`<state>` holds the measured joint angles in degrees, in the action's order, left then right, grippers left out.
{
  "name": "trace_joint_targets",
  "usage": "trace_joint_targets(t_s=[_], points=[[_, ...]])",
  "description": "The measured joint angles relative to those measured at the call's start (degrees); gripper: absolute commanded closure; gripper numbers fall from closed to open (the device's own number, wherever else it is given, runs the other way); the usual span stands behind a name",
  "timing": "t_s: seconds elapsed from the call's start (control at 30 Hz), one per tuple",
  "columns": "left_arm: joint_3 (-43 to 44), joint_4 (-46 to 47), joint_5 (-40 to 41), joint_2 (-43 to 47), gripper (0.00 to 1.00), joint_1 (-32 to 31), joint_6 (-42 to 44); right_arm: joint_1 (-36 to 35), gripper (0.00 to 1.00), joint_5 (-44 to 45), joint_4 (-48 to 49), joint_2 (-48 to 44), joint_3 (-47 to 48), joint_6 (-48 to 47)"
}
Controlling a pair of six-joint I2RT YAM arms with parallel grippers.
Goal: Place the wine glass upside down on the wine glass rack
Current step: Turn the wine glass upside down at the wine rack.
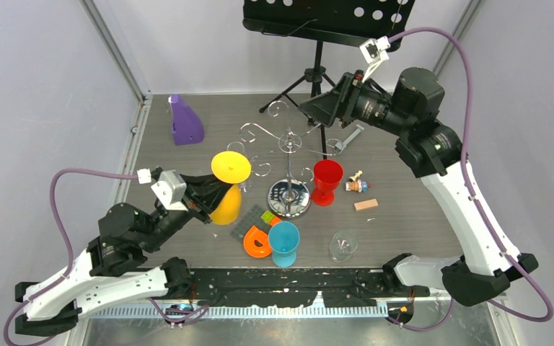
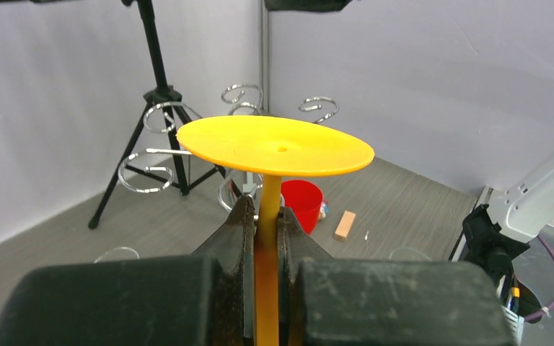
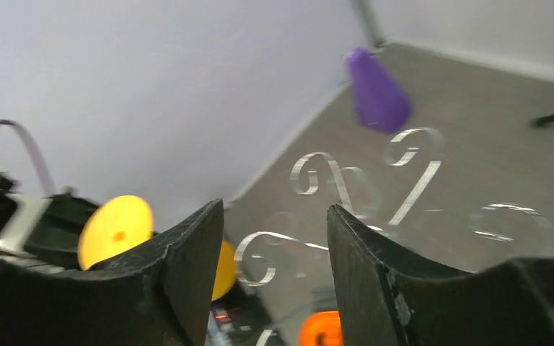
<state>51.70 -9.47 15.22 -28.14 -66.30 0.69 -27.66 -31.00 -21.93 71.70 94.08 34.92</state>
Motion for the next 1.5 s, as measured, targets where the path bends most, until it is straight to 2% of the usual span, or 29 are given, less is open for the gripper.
trace_joint_targets(t_s=[0.2,0.47,0.6,1.1,1.17,1.27,1.33,1.5], points=[[-1.9,-0.3,0.4,0.0,1.0,0.0,-3.4,-1.1,0.36,11.6,-11.1,-1.0,1.2,-20.8],[-4.8,-0.2,0.8,0.0,1.0,0.0,-6.3,-8.3,0.37,17.9,-17.4,3.8,0.4,-31.5],[-5.2,-0.2,0.8,-0.1,1.0,0.0,-7.0,-9.5,0.38,19.9,-17.8,5.0,0.4,-33.9],[-8.4,2.5,1.6,-1.6,1.0,0.0,-9.0,-13.1,0.57,23.2,-18.3,8.7,1.3,-36.3],[-9.0,3.3,1.7,-2.0,1.0,0.0,-9.3,-13.2,0.63,23.3,-18.3,8.7,1.3,-36.3],[-10.3,5.0,1.8,-2.5,1.0,0.0,-9.7,-13.3,0.78,23.2,-18.2,8.7,1.3,-36.1],[-11.2,6.7,1.8,-3.1,1.0,0.0,-9.8,-13.4,0.85,23.2,-18.0,8.7,1.3,-36.0],[-11.9,10.2,2.0,-5.8,1.0,0.0,-10.0,-13.5,0.92,24.5,-17.5,8.7,1.3,-36.3]])
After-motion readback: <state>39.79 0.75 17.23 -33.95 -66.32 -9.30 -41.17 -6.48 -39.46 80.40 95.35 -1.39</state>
